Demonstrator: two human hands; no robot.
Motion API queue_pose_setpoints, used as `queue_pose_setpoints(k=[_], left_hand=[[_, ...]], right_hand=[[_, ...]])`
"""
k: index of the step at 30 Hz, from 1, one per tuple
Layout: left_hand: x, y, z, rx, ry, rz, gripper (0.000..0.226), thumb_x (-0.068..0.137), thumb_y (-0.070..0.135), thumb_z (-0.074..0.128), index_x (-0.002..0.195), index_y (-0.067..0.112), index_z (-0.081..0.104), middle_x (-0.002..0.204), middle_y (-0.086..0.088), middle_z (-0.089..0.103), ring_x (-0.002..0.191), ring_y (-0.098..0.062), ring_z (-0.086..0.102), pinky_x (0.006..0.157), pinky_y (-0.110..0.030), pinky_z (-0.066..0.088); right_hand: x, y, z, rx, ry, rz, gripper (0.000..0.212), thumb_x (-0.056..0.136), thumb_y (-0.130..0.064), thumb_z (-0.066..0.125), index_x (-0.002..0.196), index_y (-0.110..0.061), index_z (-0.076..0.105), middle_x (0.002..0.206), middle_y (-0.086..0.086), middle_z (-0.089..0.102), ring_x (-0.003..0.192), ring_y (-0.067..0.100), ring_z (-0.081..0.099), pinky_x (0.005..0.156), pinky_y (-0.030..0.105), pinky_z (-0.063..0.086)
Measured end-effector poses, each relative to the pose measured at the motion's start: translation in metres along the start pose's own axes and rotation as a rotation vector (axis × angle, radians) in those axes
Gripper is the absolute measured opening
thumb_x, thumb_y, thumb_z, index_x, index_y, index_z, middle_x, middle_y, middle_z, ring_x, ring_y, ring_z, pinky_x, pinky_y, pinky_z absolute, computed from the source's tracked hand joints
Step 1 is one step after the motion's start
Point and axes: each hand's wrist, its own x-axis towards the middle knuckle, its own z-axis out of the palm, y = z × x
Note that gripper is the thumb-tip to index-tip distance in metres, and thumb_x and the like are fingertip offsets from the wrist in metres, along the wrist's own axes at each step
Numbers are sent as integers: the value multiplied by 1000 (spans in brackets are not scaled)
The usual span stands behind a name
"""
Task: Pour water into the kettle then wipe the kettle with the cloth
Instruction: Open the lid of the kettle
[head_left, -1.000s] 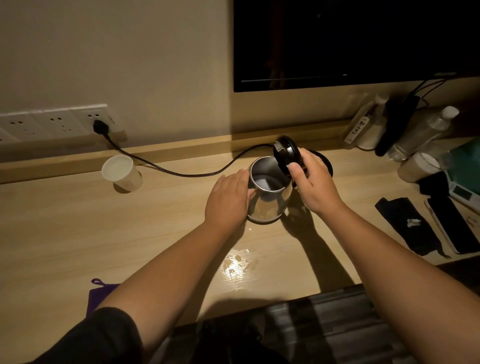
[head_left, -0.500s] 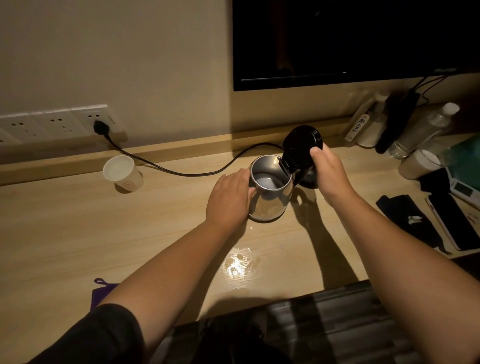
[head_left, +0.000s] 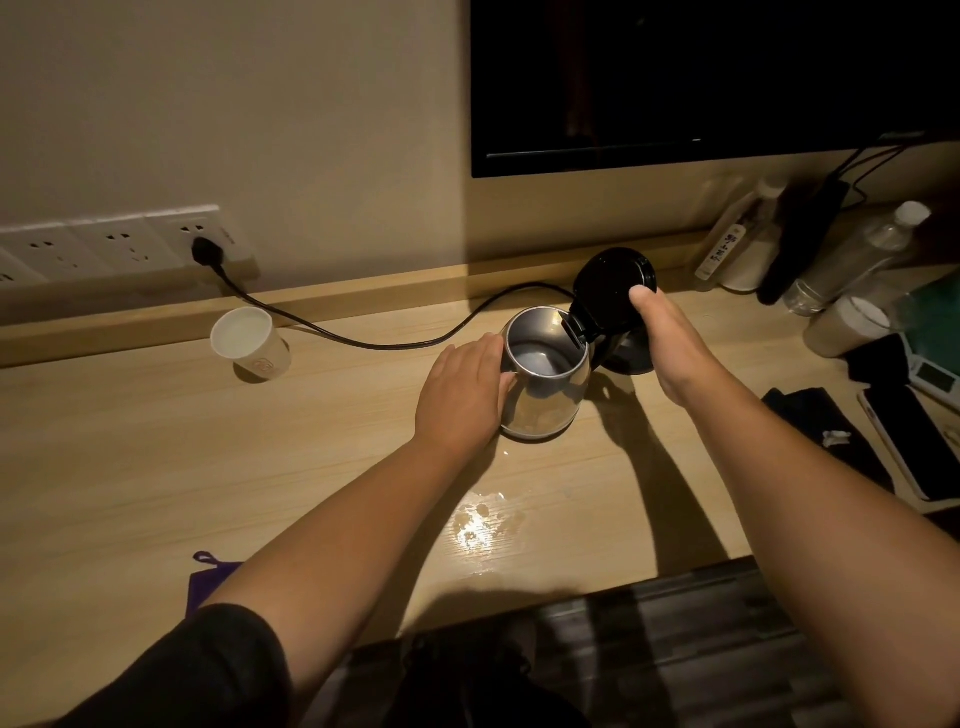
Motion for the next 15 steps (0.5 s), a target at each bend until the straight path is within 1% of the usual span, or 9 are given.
queue_pose_setpoints(k=[3, 6, 8, 10, 12, 13, 15], left_hand=[[0, 1, -1, -6, -16, -7, 40, 99, 37, 43, 134, 18, 40, 131, -1, 54, 118, -19, 48, 106, -37, 36], [-2, 3, -6, -12, -43, -8, 46, 99, 40, 40, 139, 19, 35, 137, -2, 50, 124, -20, 44, 109, -39, 34], [-7, 3, -13, -14, -41, -22, 49, 98, 44, 40, 140, 19, 33, 138, -2, 49, 126, -19, 42, 109, -40, 35], [-15, 1, -19, 14, -50, -45, 56, 97, 46, 42, 143, 17, 29, 143, -5, 45, 131, -20, 38, 113, -39, 30], [-25, -5, -25, 59, -82, -74, 65, 97, 49, 41, 148, 14, 22, 152, -6, 35, 139, -23, 30, 116, -38, 22], [-31, -9, -28, 82, -93, -89, 67, 97, 52, 39, 150, 14, 21, 154, -6, 32, 141, -23, 27, 117, -38, 20], [-43, -19, -33, 127, -113, -107, 71, 96, 57, 34, 151, 15, 19, 156, -7, 29, 143, -24, 25, 118, -39, 16]], right_hand=[[-2, 3, -3, -26, -23, -36, 62, 85, -70, 38, 138, -41, 48, 138, -8, 56, 131, 15, 48, 113, 51, 35], [-6, 5, -7, -47, -18, -97, 61, 88, -70, 37, 140, -40, 47, 139, -11, 56, 132, 10, 47, 114, 49, 35], [-8, 8, -11, -79, 14, -112, 66, 87, -71, 37, 145, -39, 41, 145, -8, 51, 135, 14, 44, 113, 51, 36], [-13, 12, -12, -150, 75, -121, 69, 89, -69, 40, 150, -38, 33, 153, -4, 43, 139, 19, 39, 112, 51, 36], [-22, 19, -10, -278, 178, -156, 63, 96, -56, 45, 151, -29, 31, 154, 2, 38, 139, 21, 37, 110, 45, 37], [-30, 23, -8, -367, 256, -180, 61, 97, -51, 47, 150, -24, 34, 151, 5, 40, 137, 21, 39, 107, 43, 39], [-45, 33, -2, -603, 411, -243, 57, 95, -49, 49, 140, -14, 43, 136, 11, 48, 126, 26, 46, 104, 46, 42]])
